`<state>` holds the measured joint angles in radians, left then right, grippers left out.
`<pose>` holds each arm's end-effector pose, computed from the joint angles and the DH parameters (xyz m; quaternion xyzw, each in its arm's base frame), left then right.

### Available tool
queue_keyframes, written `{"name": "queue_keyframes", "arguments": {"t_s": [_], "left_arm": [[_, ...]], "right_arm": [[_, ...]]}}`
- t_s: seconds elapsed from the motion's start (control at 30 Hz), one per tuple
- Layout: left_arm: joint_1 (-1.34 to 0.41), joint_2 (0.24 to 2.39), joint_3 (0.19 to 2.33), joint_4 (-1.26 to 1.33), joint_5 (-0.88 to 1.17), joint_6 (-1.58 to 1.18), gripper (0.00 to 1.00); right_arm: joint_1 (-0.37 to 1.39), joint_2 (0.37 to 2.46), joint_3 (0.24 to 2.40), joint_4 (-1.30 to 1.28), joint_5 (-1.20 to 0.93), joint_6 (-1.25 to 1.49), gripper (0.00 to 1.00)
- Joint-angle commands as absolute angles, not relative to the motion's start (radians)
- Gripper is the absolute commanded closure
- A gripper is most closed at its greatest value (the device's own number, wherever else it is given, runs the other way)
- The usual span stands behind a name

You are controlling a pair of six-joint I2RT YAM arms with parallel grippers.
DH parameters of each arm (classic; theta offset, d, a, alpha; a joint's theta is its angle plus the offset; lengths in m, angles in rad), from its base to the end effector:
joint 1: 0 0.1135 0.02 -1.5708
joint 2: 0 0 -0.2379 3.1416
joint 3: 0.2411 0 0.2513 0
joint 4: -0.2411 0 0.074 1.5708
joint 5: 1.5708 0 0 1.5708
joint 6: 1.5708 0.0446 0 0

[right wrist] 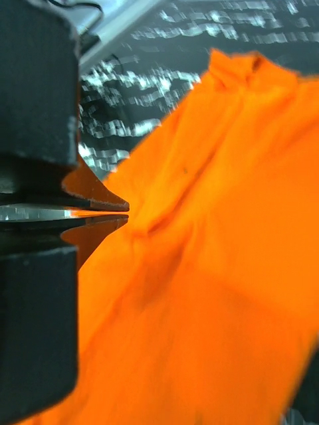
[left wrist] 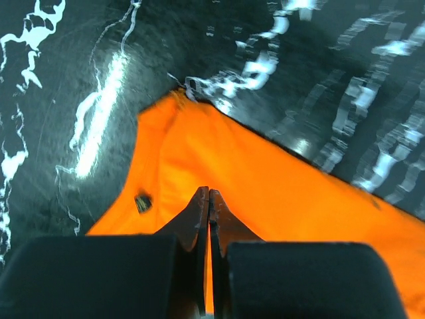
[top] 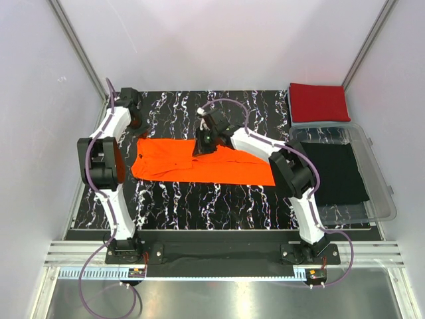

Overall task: Fold and stack the t-shirts
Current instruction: Fold the tshirt

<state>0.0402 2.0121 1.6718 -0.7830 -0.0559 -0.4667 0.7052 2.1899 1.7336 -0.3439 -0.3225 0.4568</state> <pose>0.4225 0.0195 0.1969 -0.2504 0.9420 -0.0203 0.2225 0.3598 0.3249 0.1701 -0.1732 0.9001 0.3280 0.2284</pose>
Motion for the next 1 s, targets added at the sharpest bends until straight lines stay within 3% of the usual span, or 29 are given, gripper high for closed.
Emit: {"name": "queue_keyframes", "arguments": {"t_s": [0.0, 0.37, 0.97], "left_arm": [[0.067, 2.075, 1.729, -0.776, -0.092, -0.445, 1.00], [0.087, 2.164, 1.821, -0.767, -0.130, -0.396, 1.00], [0.090, 2.215, 1.812, -0.764, -0.186, -0.370, 1.00]], "right_arm": [[0.646, 2.134, 1.704, -0.348, -0.247, 0.430, 0.90], [0.447, 2.075, 1.609, -0.373, -0.098, 0.341, 0.90], [0.333, 2.086, 1.595, -0.465, 0.142, 0.318, 0.93]]}}
